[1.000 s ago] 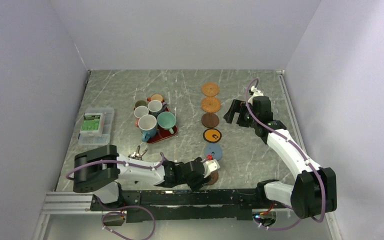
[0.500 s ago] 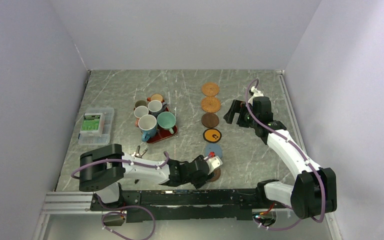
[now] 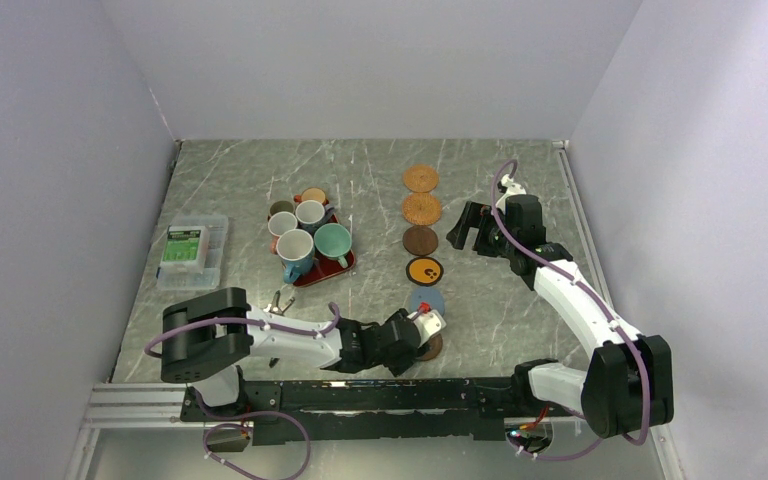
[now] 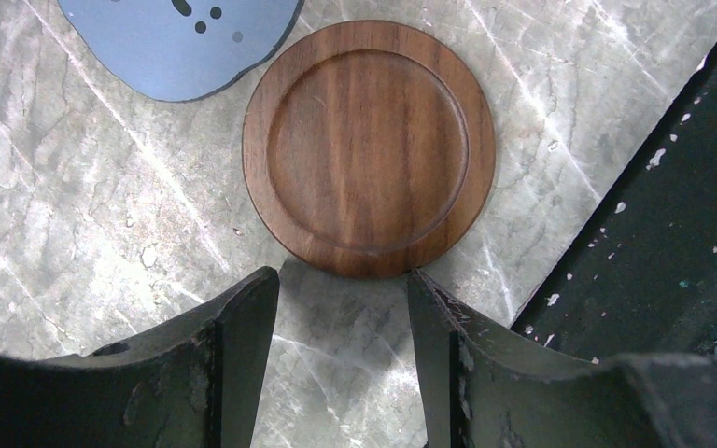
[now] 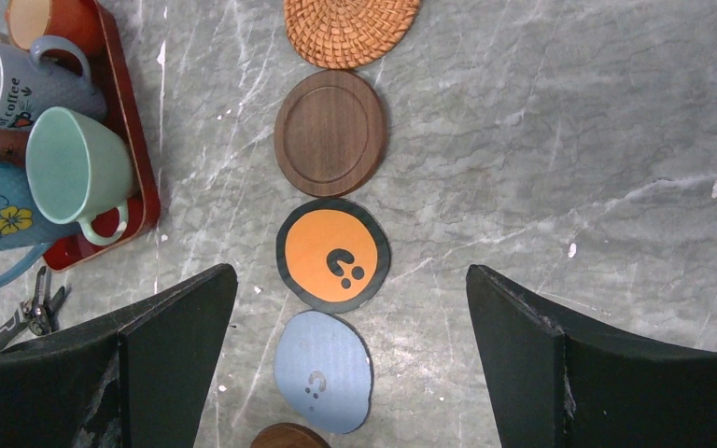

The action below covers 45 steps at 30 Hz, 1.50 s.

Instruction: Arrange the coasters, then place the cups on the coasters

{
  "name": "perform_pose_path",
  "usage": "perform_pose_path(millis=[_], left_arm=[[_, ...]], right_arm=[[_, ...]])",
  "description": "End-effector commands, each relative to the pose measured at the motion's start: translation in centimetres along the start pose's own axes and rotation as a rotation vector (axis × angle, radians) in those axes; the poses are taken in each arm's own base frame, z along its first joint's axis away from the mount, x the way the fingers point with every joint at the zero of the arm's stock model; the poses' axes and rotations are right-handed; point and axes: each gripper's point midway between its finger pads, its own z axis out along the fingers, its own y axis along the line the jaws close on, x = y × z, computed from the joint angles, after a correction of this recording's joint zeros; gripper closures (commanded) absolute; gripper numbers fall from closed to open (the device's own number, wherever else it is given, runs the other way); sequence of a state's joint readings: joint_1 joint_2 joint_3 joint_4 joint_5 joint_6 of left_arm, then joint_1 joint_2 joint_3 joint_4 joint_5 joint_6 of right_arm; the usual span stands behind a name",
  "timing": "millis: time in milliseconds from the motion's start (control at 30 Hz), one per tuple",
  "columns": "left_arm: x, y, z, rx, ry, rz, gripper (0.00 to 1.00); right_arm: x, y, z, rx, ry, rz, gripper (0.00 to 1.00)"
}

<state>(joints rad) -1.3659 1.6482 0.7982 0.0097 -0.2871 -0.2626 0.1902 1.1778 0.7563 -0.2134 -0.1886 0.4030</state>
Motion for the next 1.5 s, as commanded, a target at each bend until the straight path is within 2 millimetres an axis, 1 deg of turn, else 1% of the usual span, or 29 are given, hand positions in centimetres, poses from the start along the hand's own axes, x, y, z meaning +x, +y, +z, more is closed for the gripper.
perform_pose_path(millis=[0, 167, 200, 300, 400, 533, 567, 667, 733, 800, 900, 967, 1067, 1167, 1233, 1267, 1300, 1367, 1433, 1467], left_arm=[[2.6, 0.9, 0.3, -0.053, 0.095, 0.027, 0.41], [2.5, 1.1, 0.1, -0.061, 0.090, 0.023, 0.39], [2.4, 1.1, 0.0, -0.063, 0.088, 0.020, 0.37], [1.4, 1.1, -0.6, -0.063, 0.065, -0.003, 0.24], [-0.3, 0.9, -1.8, -0.051, 0.032, -0.025, 0.16], [-3.2, 1.1, -4.2, -0.037, -0.023, -0.050, 0.12], [-3.7, 1.3, -4.9, -0.037, -0.024, -0.050, 0.11], [-6.1, 2.3, -7.1, -0.036, -0.060, -0.067, 0.10], [-7.7, 3.6, -8.5, -0.032, -0.077, -0.087, 0.09], [-9.2, 5.3, -9.8, -0.032, -0.095, -0.112, 0.09], [-11.0, 8.9, -11.3, -0.046, -0.107, -0.174, 0.09], [-12.2, 11.9, -12.3, -0.078, -0.125, -0.210, 0.09], [-12.8, 16.7, -13.5, -0.138, -0.152, -0.274, 0.08], [-12.5, 21.5, -14.4, -0.189, -0.161, -0.369, 0.08], [-12.2, 24.1, -15.0, -0.217, -0.169, -0.425, 0.08], [-12.0, 25.5, -15.4, -0.237, -0.178, -0.457, 0.08], [-11.7, 27.5, -16.0, -0.263, -0.196, -0.507, 0.08], [-11.0, 29.9, -16.9, -0.268, -0.228, -0.591, 0.08], [-9.8, 31.9, -17.7, -0.302, -0.236, -0.642, 0.09], [-9.2, 32.7, -18.2, -0.333, -0.230, -0.650, 0.09]], right_arm=[[-1.6, 0.6, -0.5, -0.026, -0.065, -0.007, 0.01], [-1.5, 0.6, -0.5, -0.026, -0.065, -0.009, 0.01], [-1.6, 0.5, -0.6, -0.025, -0.065, -0.009, 0.01], [-1.8, 0.5, -0.8, -0.020, -0.073, -0.013, 0.00], [-2.1, 0.6, -1.1, -0.017, -0.082, -0.020, 0.00], [-2.3, 0.6, -1.4, -0.013, -0.089, -0.026, 0.00], [-2.4, 0.7, -1.5, -0.014, -0.091, -0.026, 0.00], [-2.7, 0.8, -2.0, -0.013, -0.098, -0.030, 0.01], [-3.1, 1.0, -2.3, -0.013, -0.107, -0.036, 0.01], [-3.4, 1.3, -2.7, -0.022, -0.111, -0.041, 0.01], [-3.6, 1.6, -3.1, -0.029, -0.109, -0.041, 0.01], [-3.4, 1.8, -3.1, -0.033, -0.096, -0.033, 0.02], [-3.0, 2.8, -2.9, -0.054, -0.073, -0.017, 0.04], [-2.6, 4.1, -2.4, -0.038, -0.060, -0.038, 0.06], [-2.1, 5.2, -1.9, -0.026, -0.047, -0.055, 0.07], [-1.8, 5.9, -1.6, -0.026, -0.039, -0.063, 0.08], [-1.5, 6.8, -1.2, -0.033, -0.028, -0.071, 0.09], [-0.9, 8.6, -0.2, -0.053, -0.005, -0.078, 0.10], [-0.2, 10.7, 0.8, -0.065, 0.014, -0.096, 0.11], [0.4, 11.5, 1.7, -0.067, 0.034, -0.109, 0.12]])
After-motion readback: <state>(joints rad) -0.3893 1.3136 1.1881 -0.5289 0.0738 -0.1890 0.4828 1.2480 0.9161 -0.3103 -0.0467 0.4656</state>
